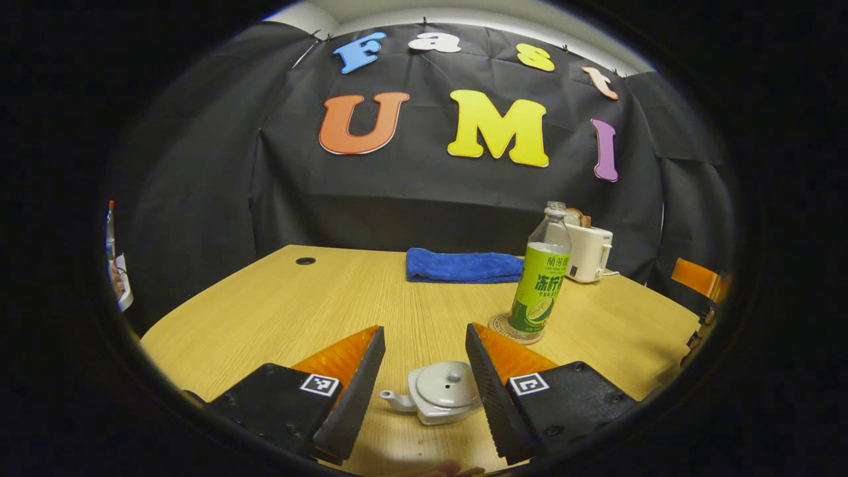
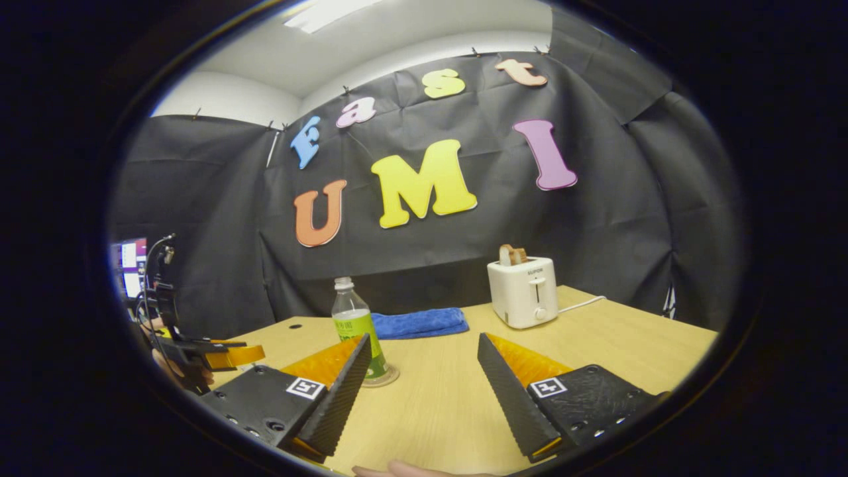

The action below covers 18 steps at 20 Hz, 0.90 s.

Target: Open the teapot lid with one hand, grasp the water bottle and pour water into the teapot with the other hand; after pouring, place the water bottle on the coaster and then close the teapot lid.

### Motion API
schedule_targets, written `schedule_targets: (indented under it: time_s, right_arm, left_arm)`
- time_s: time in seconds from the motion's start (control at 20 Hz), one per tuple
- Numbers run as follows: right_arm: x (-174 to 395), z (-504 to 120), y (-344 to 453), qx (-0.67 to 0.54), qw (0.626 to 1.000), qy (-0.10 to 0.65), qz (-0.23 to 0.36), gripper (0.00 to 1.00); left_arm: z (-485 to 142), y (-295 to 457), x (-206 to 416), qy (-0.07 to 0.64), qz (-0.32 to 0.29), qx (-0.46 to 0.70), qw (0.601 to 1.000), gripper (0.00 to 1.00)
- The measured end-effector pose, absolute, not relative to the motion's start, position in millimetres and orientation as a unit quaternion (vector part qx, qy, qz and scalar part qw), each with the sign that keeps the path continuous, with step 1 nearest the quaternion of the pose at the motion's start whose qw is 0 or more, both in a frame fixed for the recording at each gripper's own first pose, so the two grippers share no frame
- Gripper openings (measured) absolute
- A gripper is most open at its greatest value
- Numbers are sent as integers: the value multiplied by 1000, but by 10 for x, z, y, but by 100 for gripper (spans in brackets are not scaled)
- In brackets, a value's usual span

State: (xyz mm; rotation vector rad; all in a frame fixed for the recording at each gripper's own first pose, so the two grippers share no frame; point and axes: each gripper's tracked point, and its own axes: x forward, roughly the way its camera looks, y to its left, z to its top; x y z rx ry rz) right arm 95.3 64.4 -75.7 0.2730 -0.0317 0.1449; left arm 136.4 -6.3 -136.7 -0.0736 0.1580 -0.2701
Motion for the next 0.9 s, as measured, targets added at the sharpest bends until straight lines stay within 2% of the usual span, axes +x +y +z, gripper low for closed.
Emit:
schedule_targets:
  time_s: [0.15, 0.35, 0.55, 0.6, 0.8, 0.85, 0.9]
  right_arm:
    - [946, -777, 657, 133, 988, -12, 74, 96]
    - [913, -716, 634, 131, 989, -18, 70, 96]
    - [801, -528, 603, 122, 990, -32, 66, 94]
    - [757, -487, 568, 115, 991, -32, 59, 96]
    - [519, -218, 438, 81, 996, -32, 23, 96]
    - [424, -162, 395, 73, 997, -30, 12, 93]
    - [332, -63, 382, 66, 997, -31, 5, 96]
  left_arm:
    - [-1444, -74, 1349, 82, -146, -20, 986, 78]
    - [-1490, -56, 1354, 91, -121, 9, 988, 78]
    - [-1204, -110, 1224, 68, -107, 24, 992, 78]
    - [-1111, -99, 1165, 68, -102, 21, 992, 78]
    - [-679, -162, 834, 57, -108, -15, 992, 78]
    - [-619, -148, 760, 57, -106, -17, 993, 78]
    - [-553, -122, 680, 58, -99, -14, 993, 78]
